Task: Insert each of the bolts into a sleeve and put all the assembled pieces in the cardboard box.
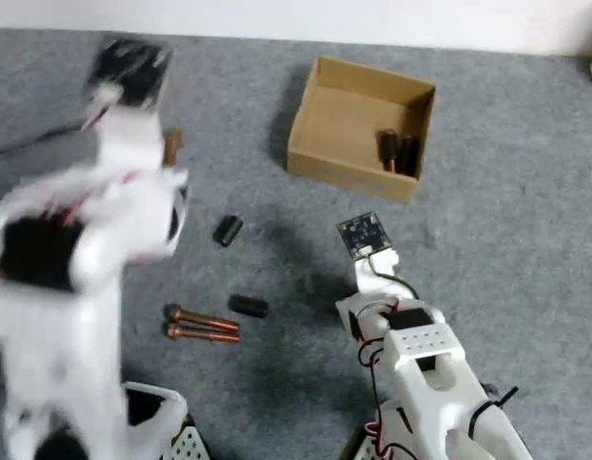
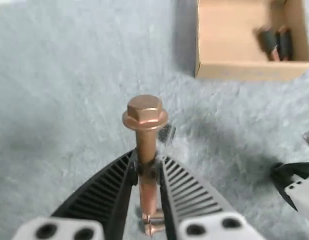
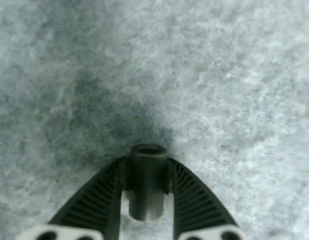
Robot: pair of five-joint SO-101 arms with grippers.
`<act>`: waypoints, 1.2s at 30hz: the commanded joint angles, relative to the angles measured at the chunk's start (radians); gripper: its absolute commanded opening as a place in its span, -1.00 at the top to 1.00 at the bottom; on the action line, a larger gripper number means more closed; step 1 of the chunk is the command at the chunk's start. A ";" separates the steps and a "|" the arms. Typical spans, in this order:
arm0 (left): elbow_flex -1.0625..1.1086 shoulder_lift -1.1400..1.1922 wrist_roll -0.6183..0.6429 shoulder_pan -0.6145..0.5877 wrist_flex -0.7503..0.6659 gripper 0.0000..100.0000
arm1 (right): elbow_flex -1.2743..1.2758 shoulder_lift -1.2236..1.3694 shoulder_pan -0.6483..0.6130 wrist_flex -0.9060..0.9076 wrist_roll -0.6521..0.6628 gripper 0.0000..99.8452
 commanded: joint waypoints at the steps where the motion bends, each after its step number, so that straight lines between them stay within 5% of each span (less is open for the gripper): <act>1: 0.120 -0.303 -0.015 0.010 0.000 0.99 | -0.001 -0.108 0.010 -0.021 0.002 0.99; 9: 0.524 -0.591 -0.035 0.010 -0.101 0.99 | 0.229 -0.532 -0.021 -0.016 0.052 0.99; 19: 1.132 -0.851 -0.040 0.025 -0.701 0.99 | 0.329 -1.155 -0.030 0.317 0.058 0.99; 30: 1.328 -0.943 -0.031 0.252 -1.108 0.99 | 0.265 -1.161 -0.242 0.317 0.058 0.99; 36: 1.372 -0.943 0.245 0.174 -1.204 0.99 | 0.168 -1.159 -0.344 0.271 0.052 0.99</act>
